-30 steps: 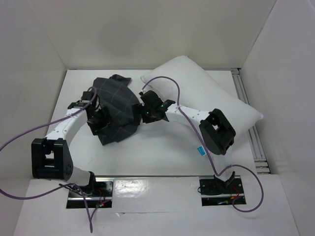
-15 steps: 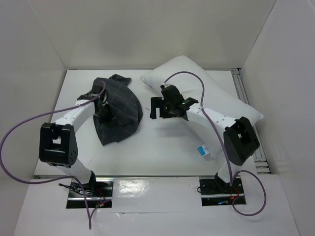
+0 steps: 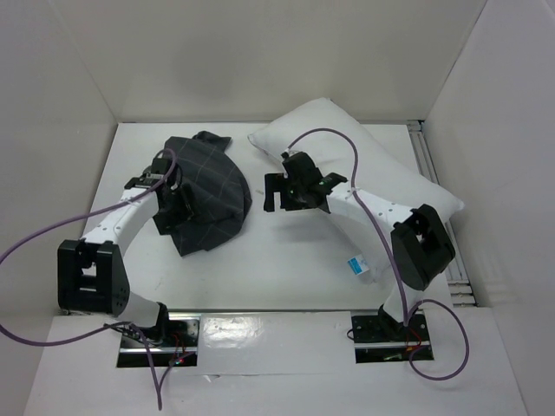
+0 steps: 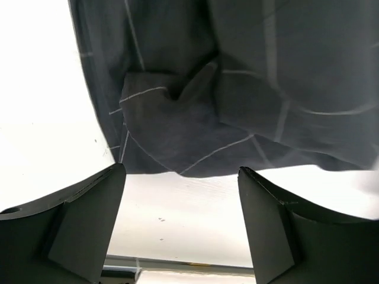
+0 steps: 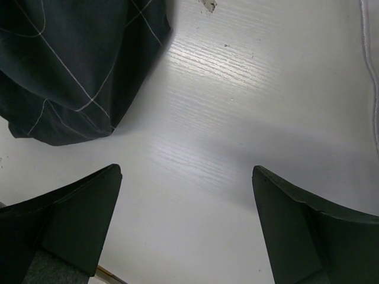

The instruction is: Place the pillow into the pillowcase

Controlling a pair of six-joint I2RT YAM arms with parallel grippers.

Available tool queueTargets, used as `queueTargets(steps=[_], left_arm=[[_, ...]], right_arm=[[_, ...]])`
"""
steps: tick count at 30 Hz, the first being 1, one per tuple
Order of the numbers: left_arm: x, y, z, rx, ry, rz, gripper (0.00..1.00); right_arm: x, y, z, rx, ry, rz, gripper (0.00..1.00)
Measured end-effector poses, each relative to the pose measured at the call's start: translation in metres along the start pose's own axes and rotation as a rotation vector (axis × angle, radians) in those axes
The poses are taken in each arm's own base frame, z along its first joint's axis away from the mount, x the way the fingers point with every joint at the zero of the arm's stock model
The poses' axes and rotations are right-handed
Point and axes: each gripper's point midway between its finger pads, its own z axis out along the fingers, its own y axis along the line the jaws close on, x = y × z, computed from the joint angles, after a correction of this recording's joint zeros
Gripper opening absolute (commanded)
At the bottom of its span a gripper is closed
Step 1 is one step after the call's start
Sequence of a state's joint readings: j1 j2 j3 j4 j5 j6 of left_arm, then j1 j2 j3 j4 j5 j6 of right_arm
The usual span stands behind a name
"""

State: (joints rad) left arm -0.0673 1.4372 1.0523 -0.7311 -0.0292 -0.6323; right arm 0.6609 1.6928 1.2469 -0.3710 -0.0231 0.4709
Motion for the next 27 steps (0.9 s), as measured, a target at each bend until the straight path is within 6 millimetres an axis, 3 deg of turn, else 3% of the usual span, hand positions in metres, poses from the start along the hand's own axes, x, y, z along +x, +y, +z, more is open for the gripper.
queueTargets(steps=[5, 8, 9, 10, 11, 12, 15, 17, 20, 27], left_arm=[[0.009, 0.005, 0.023, -0.030, 0.049, -0.001, 0.80], [0.007, 0.004, 0.036, -0.036, 0.058, -0.005, 0.55], [0.007, 0.004, 0.040, -0.039, 0.062, -0.003, 0.42], [0.008, 0.005, 0.043, -0.042, 0.067, -0.004, 0.16], [0.008, 0.005, 0.044, -0.045, 0.071, -0.005, 0.05], [0.007, 0.004, 0.044, -0.044, 0.071, 0.000, 0.00], [-0.007, -0.004, 0.035, -0.028, 0.048, 0.015, 0.00], [-0.023, -0.018, 0.021, 0.014, 0.019, 0.031, 0.00], [-0.046, -0.049, -0.014, 0.142, -0.029, 0.049, 0.00], [-0.094, -0.120, -0.139, 0.472, -0.238, 0.101, 0.00]], right_arm=[[0.002, 0.001, 0.000, -0.002, 0.006, -0.002, 0.98], [0.003, 0.002, 0.001, -0.003, 0.008, 0.000, 0.98], [0.003, 0.003, 0.000, -0.004, 0.008, -0.001, 0.98], [0.003, 0.003, 0.000, -0.004, 0.008, -0.001, 0.98], [0.003, 0.003, 0.000, -0.003, 0.007, 0.000, 0.98], [0.003, 0.003, 0.000, -0.003, 0.008, 0.000, 0.98], [0.003, 0.003, 0.000, -0.003, 0.007, 0.000, 0.98], [0.004, 0.004, 0.000, -0.004, 0.008, 0.001, 0.98], [0.004, 0.007, 0.001, -0.018, 0.010, 0.007, 0.98], [0.012, 0.025, 0.009, -0.108, 0.027, 0.044, 0.98]])
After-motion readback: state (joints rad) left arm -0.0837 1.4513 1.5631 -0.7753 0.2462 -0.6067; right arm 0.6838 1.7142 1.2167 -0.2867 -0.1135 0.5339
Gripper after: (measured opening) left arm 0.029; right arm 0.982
